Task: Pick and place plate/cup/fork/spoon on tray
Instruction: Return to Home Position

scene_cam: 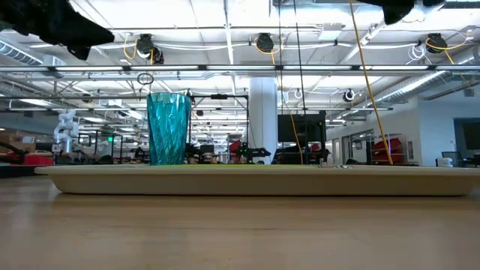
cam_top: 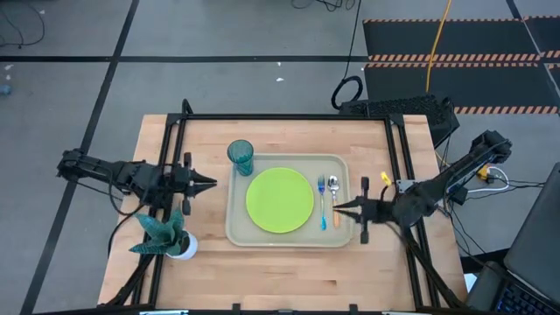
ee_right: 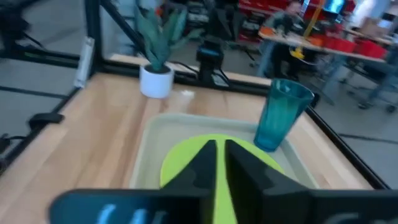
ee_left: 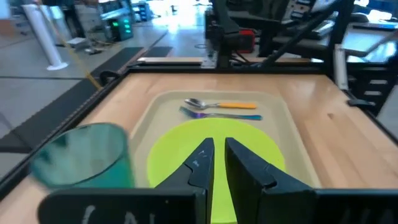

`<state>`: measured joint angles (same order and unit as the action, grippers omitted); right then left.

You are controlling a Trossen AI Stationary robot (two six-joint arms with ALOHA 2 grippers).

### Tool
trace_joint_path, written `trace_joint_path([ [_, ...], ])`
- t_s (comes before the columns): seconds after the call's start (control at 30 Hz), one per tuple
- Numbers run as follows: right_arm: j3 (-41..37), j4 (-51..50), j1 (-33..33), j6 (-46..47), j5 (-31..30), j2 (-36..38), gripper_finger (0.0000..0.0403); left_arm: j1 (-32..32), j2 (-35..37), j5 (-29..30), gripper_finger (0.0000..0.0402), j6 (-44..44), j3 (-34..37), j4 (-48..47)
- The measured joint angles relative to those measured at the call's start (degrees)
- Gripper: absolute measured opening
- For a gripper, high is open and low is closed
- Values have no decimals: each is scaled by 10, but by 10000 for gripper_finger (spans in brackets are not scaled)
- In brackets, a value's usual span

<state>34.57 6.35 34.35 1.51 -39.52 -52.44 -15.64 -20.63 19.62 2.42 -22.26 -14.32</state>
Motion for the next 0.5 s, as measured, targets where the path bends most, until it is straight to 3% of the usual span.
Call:
trace_joint_path([
  [0.17, -72, 22, -58, -14, 76, 90, 4, 0, 39, 15, 42, 7, 5, -26],
  [0.33, -143, 47, -115, 2, 156, 130, 0, 0, 53, 13, 21, 5, 31, -29],
  [0.4, -184, 100, -125, 7, 181, 139, 0, 0, 55, 9, 6, 8, 40, -22],
  [0.5, -262, 264, -127, 2, 205, 140, 0, 0, 58, 6, 6, 4, 58, 12],
])
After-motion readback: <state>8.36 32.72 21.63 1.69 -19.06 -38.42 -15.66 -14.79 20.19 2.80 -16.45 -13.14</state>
